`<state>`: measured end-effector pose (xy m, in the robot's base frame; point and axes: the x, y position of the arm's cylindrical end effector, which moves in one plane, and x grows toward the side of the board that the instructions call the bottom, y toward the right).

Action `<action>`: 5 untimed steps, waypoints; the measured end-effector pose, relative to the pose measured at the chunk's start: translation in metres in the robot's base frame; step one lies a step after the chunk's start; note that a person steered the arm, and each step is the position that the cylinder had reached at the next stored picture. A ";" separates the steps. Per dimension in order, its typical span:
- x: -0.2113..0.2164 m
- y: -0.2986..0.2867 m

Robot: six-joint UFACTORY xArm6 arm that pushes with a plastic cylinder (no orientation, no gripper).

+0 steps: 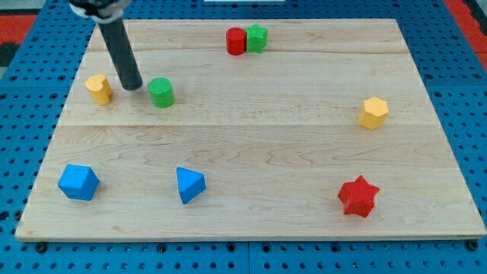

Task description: Slide the green circle diagonal to the yellow heart

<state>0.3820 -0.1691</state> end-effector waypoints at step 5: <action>0.002 0.092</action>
<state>0.3838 -0.0767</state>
